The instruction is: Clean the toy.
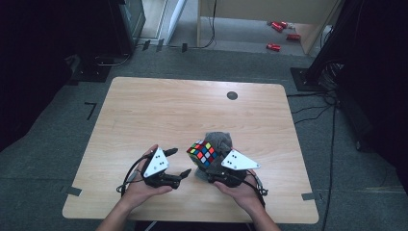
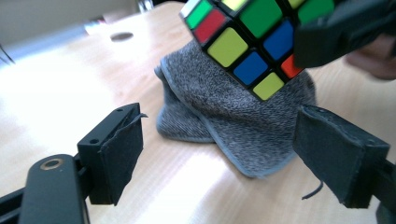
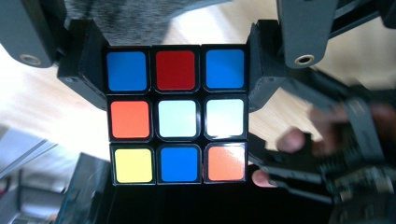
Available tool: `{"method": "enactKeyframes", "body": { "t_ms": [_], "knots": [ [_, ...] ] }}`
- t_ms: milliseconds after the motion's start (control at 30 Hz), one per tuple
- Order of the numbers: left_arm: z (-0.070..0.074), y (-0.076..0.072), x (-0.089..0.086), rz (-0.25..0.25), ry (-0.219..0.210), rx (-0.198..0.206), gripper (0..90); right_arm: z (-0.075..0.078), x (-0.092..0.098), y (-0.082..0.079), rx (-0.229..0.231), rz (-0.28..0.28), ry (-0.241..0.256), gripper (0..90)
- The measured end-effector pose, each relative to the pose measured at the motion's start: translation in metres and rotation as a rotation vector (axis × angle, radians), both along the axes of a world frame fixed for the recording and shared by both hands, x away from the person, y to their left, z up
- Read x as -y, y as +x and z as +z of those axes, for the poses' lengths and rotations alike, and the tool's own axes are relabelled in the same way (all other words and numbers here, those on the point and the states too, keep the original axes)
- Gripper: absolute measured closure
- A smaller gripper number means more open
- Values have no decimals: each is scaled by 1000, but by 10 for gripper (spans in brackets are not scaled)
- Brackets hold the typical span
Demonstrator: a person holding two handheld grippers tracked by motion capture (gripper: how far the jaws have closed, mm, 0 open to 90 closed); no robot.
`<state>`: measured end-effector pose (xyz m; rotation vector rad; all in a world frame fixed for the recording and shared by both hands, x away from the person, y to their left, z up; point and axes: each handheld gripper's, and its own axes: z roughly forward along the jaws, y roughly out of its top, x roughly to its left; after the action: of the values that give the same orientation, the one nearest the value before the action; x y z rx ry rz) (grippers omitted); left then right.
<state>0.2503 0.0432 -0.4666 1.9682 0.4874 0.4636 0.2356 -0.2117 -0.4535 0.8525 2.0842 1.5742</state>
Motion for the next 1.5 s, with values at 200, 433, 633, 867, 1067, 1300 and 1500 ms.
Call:
{"method": "enactKeyframes", "body": {
  "t_ms": [200, 433, 633, 867, 1067, 1300, 1500],
  "knots": [
    [-7, -8, 9, -6, 69, 152, 175, 4, -8, -2, -106, 1, 49, 347],
    [-12, -16, 15, -39, 82, 260, 180, 1, -18, -3, -221, 29, 73, 347],
    [-15, -18, 15, -28, 106, 311, 243, -4, -21, 0, -301, 55, 92, 346],
    [-17, -21, 17, -28, 131, 326, 305, -7, -20, 4, -351, 51, 122, 346],
    [-16, -22, 17, -31, 140, 323, 340, -10, -17, 8, -399, 54, 149, 327],
    [-11, -12, 8, -7, 94, 194, 346, -1, -9, 7, -312, 29, 100, 156],
    [-6, 6, -12, 44, -18, 20, 347, 5, 11, 9, -97, -62, -20, 212]
  ]
}}
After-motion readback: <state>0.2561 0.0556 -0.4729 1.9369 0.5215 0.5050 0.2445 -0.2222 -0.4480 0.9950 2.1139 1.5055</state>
